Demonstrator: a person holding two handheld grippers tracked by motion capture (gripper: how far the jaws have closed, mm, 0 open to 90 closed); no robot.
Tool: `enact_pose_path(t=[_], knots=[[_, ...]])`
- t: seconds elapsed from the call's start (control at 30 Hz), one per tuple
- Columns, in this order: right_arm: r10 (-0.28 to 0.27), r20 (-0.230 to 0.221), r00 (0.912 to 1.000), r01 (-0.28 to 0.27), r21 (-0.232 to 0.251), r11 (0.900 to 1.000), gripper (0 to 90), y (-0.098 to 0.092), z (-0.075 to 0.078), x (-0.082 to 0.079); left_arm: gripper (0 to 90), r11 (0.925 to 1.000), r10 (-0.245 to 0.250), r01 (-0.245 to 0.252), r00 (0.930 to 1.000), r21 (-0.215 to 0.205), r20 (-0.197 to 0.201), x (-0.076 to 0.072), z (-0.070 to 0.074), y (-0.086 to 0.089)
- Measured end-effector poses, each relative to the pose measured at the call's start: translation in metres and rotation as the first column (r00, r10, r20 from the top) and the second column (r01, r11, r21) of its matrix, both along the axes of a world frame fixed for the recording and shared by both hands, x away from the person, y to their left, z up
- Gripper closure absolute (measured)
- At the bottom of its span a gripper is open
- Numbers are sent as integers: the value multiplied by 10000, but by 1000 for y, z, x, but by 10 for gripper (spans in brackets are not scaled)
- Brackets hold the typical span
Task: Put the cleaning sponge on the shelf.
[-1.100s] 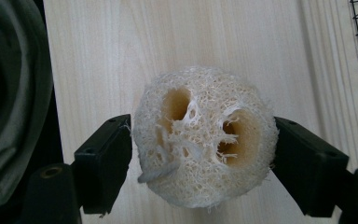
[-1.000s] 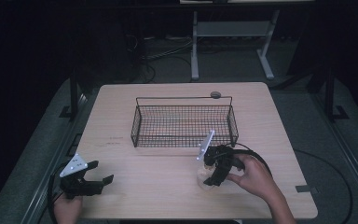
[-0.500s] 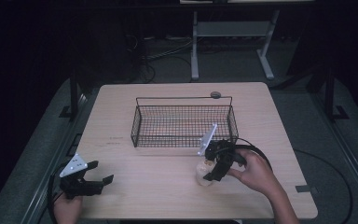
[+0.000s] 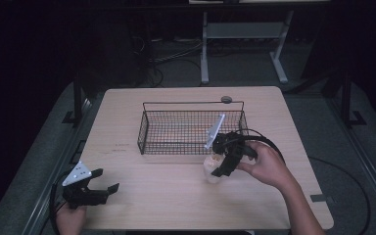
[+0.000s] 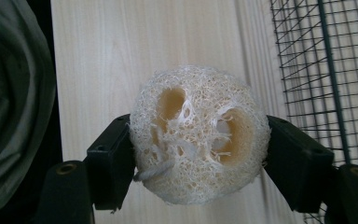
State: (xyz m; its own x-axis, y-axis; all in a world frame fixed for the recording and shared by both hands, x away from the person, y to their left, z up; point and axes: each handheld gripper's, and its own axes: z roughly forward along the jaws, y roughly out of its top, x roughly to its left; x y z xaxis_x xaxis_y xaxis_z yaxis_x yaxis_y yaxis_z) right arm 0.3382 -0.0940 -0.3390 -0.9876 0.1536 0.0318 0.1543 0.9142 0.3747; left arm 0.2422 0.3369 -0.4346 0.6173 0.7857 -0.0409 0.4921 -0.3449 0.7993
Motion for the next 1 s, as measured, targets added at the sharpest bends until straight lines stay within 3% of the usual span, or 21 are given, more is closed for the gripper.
enact_pose_path(t=[1.0], knots=[[-113,254,9996,108,192,9998,296,4,42,41,137,10000,13,-13,10000,-32,-30,0,0,1]])
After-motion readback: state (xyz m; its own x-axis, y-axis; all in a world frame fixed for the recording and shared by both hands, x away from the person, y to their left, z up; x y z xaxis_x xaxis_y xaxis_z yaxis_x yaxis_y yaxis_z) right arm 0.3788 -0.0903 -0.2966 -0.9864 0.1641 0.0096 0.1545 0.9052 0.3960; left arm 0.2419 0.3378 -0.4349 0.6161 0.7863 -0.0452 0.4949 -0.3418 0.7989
